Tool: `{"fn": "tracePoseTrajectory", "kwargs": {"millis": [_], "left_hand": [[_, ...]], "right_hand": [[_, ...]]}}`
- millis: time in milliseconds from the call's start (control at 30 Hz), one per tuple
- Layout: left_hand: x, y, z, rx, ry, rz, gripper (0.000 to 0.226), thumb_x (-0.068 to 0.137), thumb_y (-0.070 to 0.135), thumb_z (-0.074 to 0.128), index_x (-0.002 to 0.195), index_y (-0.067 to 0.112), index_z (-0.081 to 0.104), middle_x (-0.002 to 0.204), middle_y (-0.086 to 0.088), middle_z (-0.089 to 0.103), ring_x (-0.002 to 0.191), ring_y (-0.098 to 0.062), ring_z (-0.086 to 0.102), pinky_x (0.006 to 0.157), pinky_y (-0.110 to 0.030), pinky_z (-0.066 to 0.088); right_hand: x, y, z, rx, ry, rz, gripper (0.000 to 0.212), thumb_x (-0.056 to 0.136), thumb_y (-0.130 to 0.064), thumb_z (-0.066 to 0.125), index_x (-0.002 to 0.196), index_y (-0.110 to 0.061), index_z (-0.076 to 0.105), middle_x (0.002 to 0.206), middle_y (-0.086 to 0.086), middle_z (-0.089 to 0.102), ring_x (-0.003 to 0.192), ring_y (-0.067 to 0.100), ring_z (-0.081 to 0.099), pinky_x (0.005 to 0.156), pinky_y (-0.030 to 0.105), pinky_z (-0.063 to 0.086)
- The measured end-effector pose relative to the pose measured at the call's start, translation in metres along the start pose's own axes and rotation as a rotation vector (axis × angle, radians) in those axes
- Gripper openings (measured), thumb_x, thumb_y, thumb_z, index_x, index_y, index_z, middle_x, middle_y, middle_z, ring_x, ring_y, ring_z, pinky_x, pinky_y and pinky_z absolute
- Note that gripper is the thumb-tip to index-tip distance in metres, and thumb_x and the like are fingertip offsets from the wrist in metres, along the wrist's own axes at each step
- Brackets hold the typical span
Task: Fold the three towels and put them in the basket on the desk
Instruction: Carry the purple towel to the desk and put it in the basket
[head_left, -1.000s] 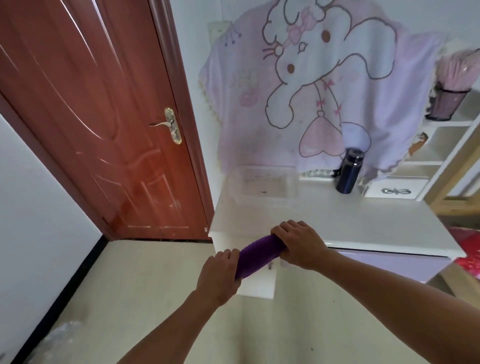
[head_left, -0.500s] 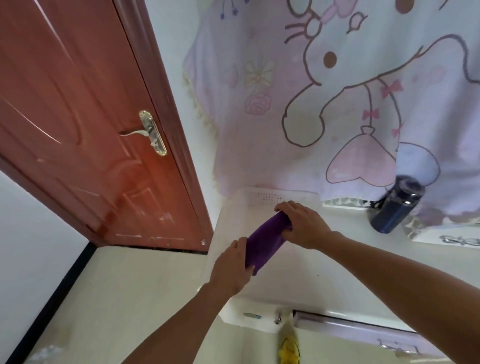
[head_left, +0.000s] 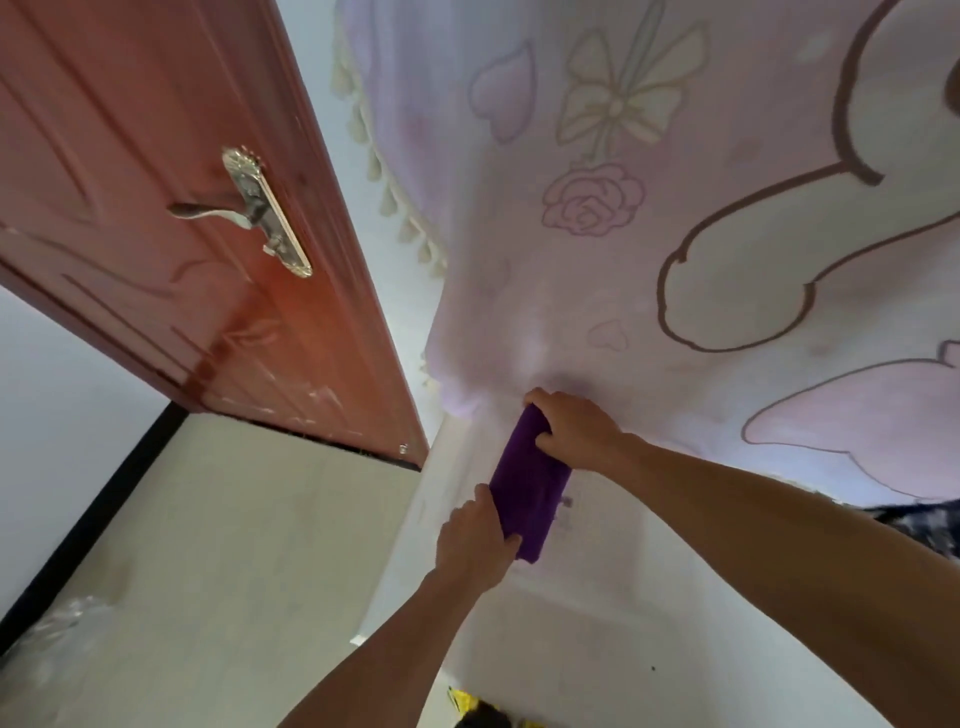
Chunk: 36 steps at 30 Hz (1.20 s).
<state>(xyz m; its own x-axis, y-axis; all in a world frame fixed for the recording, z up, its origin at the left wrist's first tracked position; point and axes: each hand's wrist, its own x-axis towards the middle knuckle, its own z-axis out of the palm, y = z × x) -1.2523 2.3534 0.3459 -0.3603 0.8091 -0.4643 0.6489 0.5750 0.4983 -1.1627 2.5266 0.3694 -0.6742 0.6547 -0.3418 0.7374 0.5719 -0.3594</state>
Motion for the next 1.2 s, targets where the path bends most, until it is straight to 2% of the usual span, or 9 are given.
{"fn": "tracePoseTrajectory", "kwargs": {"millis": [233, 400, 500, 600, 667, 767, 833, 967, 1200], "left_hand": [[0.016, -0.007, 0.010, 0.380, -0.043, 0.064, 0.056, 0.092, 0.038, 0.058, 0.134, 0.007, 0.036, 0.119, -0.009, 0.061, 0.103, -0.024, 0.059, 0.088, -0.032, 0.049], [0.009, -0.016, 0.004, 0.435, 0.010, 0.231, 0.035, 0.093, 0.023, 0.056, 0.125, 0.013, 0.047, 0.126, -0.008, 0.050, 0.107, -0.022, 0.049, 0.092, -0.029, 0.044], [0.003, -0.028, 0.001, 0.482, -0.003, 0.397, 0.026, 0.098, 0.024, 0.046, 0.120, 0.013, 0.053, 0.128, -0.009, 0.049, 0.111, -0.023, 0.048, 0.097, -0.032, 0.042], [-0.004, -0.038, -0.001, 0.523, -0.089, 0.478, 0.044, 0.101, 0.040, 0.022, 0.121, 0.015, 0.053, 0.129, -0.008, 0.049, 0.114, -0.024, 0.047, 0.100, -0.036, 0.039], [-0.010, -0.043, 0.000, 0.558, -0.141, 0.503, 0.058, 0.096, 0.047, 0.013, 0.131, 0.016, 0.048, 0.133, -0.010, 0.046, 0.120, -0.027, 0.044, 0.104, -0.039, 0.036], [-0.009, -0.049, 0.005, 0.614, -0.119, 0.496, 0.055, 0.098, 0.050, 0.020, 0.131, 0.018, 0.051, 0.133, -0.011, 0.051, 0.124, -0.031, 0.048, 0.105, -0.041, 0.038], [-0.007, -0.046, 0.004, 0.611, -0.138, 0.474, 0.058, 0.099, 0.054, 0.021, 0.140, 0.020, 0.042, 0.142, -0.011, 0.044, 0.132, -0.031, 0.040, 0.110, -0.043, 0.031], [0.002, -0.039, 0.004, 0.651, -0.210, 0.435, 0.065, 0.096, 0.062, 0.017, 0.140, 0.019, 0.040, 0.140, -0.010, 0.043, 0.125, -0.030, 0.041, 0.109, -0.042, 0.030], [0.014, -0.035, 0.004, 0.691, -0.362, 0.407, 0.066, 0.095, 0.064, 0.014, 0.141, 0.024, 0.040, 0.141, -0.013, 0.040, 0.126, -0.035, 0.041, 0.107, -0.043, 0.030]], "right_hand": [[0.041, -0.008, 0.037, -0.107, -0.172, 0.062, 0.038, 0.085, -0.003, 0.049, 0.121, -0.016, 0.053, 0.109, 0.008, 0.063, 0.093, 0.025, 0.059, 0.076, 0.037, 0.052], [0.046, -0.012, 0.051, -0.199, -0.140, 0.091, 0.043, 0.088, -0.004, 0.050, 0.128, -0.020, 0.048, 0.119, 0.005, 0.061, 0.102, 0.026, 0.061, 0.076, 0.036, 0.050], [0.039, -0.015, 0.039, -0.274, 0.029, 0.008, 0.038, 0.090, -0.014, 0.056, 0.127, -0.020, 0.049, 0.122, 0.005, 0.057, 0.110, 0.027, 0.056, 0.078, 0.036, 0.048], [0.022, -0.007, 0.032, -0.305, 0.200, -0.084, 0.039, 0.092, -0.014, 0.053, 0.131, -0.020, 0.055, 0.130, 0.007, 0.053, 0.124, 0.028, 0.046, 0.084, 0.038, 0.050], [0.010, -0.002, 0.037, -0.286, 0.085, -0.110, 0.052, 0.093, -0.008, 0.050, 0.142, -0.023, 0.046, 0.140, 0.006, 0.045, 0.129, 0.026, 0.040, 0.090, 0.038, 0.050], [0.006, -0.005, 0.052, -0.303, -0.075, -0.078, 0.075, 0.089, -0.003, 0.055, 0.153, -0.024, 0.024, 0.156, 0.006, 0.023, 0.142, 0.027, 0.023, 0.106, 0.039, 0.041], [0.011, -0.009, 0.061, -0.277, -0.096, -0.011, 0.084, 0.087, -0.002, 0.059, 0.155, -0.023, 0.015, 0.158, 0.007, 0.015, 0.144, 0.028, 0.018, 0.108, 0.039, 0.039], [0.020, -0.014, 0.081, -0.196, -0.128, 0.098, 0.087, 0.086, -0.003, 0.056, 0.156, -0.024, 0.009, 0.158, 0.008, 0.010, 0.144, 0.029, 0.014, 0.101, 0.041, 0.045], [0.029, -0.008, 0.088, -0.229, -0.146, 0.100, 0.085, 0.086, -0.004, 0.052, 0.156, -0.027, 0.009, 0.156, 0.007, 0.013, 0.141, 0.027, 0.018, 0.099, 0.041, 0.045]]}}
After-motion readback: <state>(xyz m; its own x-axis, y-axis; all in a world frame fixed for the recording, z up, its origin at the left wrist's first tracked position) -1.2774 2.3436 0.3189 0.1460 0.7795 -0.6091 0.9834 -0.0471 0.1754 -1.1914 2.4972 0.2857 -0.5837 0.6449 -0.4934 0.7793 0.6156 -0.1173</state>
